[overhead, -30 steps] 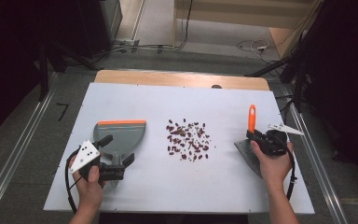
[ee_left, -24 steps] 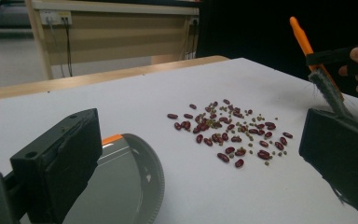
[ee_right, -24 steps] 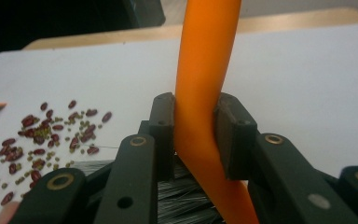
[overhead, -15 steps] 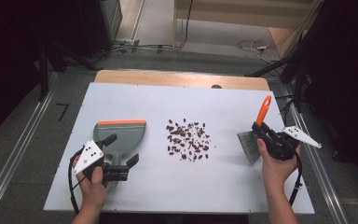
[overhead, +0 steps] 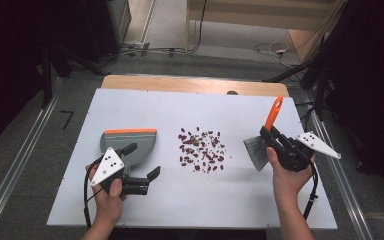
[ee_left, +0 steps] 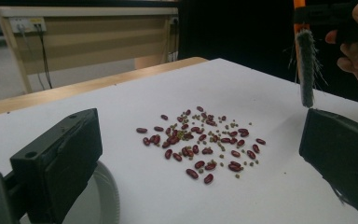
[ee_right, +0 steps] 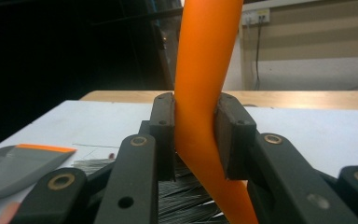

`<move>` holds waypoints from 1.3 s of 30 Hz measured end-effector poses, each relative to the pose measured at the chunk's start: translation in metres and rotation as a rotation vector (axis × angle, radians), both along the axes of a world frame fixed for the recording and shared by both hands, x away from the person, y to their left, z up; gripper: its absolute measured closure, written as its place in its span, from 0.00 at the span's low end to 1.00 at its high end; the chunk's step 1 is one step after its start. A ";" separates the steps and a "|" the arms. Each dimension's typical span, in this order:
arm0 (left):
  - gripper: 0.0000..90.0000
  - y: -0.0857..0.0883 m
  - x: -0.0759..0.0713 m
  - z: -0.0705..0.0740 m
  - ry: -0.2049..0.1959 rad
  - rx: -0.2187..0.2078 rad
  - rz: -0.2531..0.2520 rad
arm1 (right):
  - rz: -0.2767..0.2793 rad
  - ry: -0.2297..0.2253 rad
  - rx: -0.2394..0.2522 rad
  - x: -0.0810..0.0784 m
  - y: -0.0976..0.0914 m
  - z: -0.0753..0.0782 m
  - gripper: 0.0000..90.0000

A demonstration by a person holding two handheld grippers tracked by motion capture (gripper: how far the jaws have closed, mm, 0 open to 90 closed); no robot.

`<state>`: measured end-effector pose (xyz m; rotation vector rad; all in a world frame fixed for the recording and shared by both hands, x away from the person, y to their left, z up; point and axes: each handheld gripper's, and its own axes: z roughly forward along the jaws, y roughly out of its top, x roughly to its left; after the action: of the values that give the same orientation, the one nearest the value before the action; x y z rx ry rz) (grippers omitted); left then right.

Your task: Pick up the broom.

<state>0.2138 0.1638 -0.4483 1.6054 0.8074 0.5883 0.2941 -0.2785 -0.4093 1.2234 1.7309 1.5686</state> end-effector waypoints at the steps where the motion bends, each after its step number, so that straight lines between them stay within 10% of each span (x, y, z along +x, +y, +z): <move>1: 0.00 -0.002 0.001 0.000 0.003 0.000 -0.007 | 0.006 -0.004 -0.003 -0.001 0.003 0.001 0.77; 39: 0.01 -0.067 -0.004 -0.004 0.090 -0.047 -0.173 | 0.263 -0.045 -0.033 -0.043 0.120 0.006 0.77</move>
<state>0.2102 0.0963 -0.4522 1.6483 0.7339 0.3728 0.2512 -0.1589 -0.4038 0.9674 1.9426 1.6926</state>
